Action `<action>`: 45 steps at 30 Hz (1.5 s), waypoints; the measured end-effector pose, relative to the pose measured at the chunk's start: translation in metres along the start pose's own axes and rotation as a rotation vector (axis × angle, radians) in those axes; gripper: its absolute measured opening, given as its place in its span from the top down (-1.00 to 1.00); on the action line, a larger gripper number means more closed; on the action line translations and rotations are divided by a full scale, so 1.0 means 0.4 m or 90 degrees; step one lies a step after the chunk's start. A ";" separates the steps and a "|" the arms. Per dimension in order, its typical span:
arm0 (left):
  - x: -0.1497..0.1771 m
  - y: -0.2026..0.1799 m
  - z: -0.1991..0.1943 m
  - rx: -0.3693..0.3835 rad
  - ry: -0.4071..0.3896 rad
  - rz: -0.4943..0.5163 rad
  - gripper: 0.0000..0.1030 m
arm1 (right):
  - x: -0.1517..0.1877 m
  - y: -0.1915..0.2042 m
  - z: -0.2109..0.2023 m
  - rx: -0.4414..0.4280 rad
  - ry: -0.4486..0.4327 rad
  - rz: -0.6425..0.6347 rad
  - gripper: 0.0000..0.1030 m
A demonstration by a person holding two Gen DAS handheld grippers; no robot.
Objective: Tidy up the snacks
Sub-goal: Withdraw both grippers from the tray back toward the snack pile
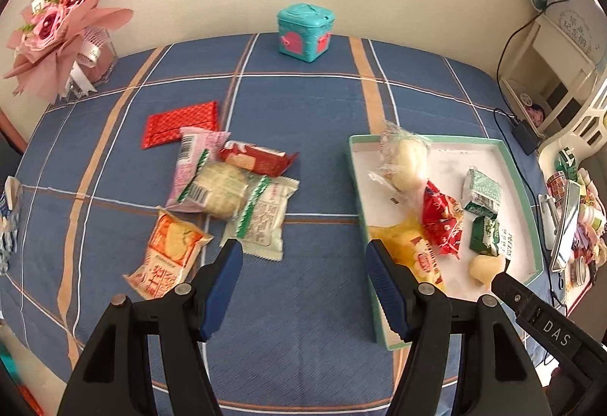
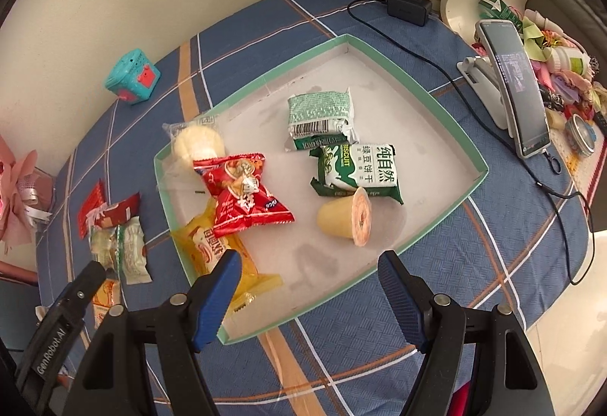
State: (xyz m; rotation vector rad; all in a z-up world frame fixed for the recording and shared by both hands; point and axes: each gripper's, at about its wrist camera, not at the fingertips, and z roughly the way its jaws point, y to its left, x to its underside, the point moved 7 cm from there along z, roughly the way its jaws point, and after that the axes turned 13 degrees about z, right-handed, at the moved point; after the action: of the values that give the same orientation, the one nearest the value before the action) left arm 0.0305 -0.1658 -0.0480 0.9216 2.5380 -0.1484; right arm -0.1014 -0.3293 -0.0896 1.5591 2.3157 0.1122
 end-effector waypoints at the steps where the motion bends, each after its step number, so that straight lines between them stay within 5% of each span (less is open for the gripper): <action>1: 0.004 0.005 -0.001 -0.001 0.001 -0.002 -0.33 | 0.006 0.002 0.000 0.000 0.001 -0.002 -0.50; 19: 0.009 0.033 0.011 -0.015 0.010 -0.006 -0.33 | 0.028 0.034 0.014 0.004 0.006 -0.026 -0.51; 22: 0.010 0.041 0.016 -0.024 0.009 -0.007 -0.78 | 0.028 0.034 0.019 0.011 0.005 -0.030 -0.67; 26: 0.008 0.056 0.021 -0.037 -0.001 -0.012 -0.81 | 0.025 0.035 0.022 0.020 -0.007 -0.037 -1.00; 29: 0.008 0.068 0.030 -0.039 0.000 -0.021 -0.94 | 0.025 0.035 0.026 0.023 -0.007 -0.039 -1.00; 45: 0.008 0.109 0.063 -0.007 -0.018 -0.060 -0.94 | 0.042 0.070 0.053 -0.006 0.007 -0.060 -1.00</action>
State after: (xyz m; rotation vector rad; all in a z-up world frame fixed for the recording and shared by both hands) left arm 0.0651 -0.1362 -0.0698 0.7911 2.5537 -0.1749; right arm -0.0753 -0.3056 -0.1064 1.4448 2.3897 0.1090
